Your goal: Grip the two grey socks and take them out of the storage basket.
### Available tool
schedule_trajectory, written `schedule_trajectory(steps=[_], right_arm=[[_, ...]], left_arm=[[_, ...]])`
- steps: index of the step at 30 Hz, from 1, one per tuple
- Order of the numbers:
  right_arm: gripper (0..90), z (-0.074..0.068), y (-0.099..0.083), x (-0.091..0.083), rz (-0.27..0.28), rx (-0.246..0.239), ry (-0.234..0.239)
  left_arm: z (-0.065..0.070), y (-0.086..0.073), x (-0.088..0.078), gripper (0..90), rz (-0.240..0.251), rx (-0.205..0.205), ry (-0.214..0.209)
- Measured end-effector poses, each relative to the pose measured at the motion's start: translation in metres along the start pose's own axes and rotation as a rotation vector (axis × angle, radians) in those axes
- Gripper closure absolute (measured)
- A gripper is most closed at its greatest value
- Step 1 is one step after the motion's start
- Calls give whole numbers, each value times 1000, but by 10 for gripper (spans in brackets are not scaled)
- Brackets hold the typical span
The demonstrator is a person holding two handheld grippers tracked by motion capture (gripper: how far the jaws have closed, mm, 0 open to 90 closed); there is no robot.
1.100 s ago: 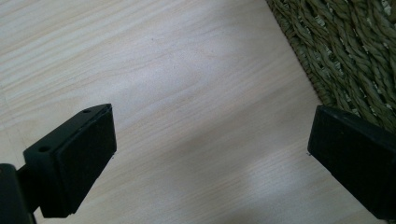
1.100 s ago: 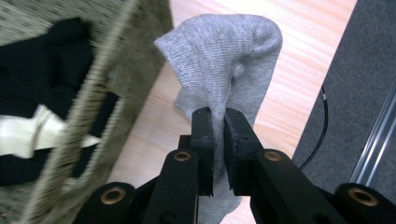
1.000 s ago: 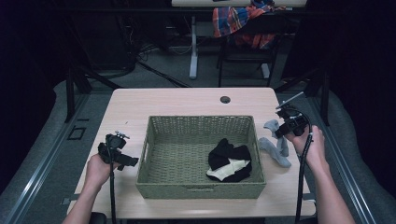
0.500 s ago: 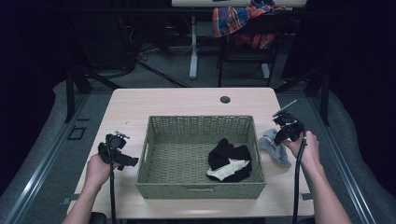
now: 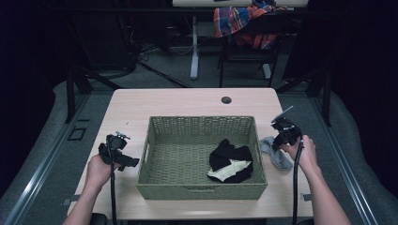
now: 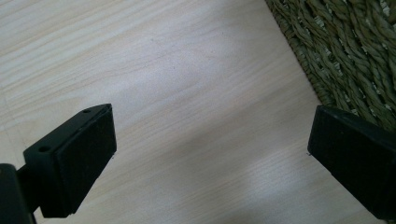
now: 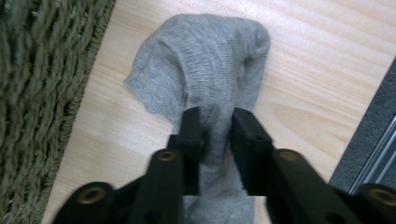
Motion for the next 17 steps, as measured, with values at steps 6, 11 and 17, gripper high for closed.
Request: schedule_trajectory(steps=[6,11,17], right_arm=[[424,2,0,-30,75,-5,13],[233,4,-1,-60,154,8,21],[139,5,-3,-74,205,-6,26]], left_arm=[[0,0,0,12,2,0,-1],[0,0,-1,12,4,0,0],[0,1,0,12,5,-1,-1]])
Point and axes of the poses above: each handheld gripper's, and its own axes: x roughly forward along the jaws, y roughly out of its top, z roughly to its right, the point moved 3 cm from there along x, roughly forward along the jaws, and after that the axes turned 10 degrees about -y, right-handed, at the moved point
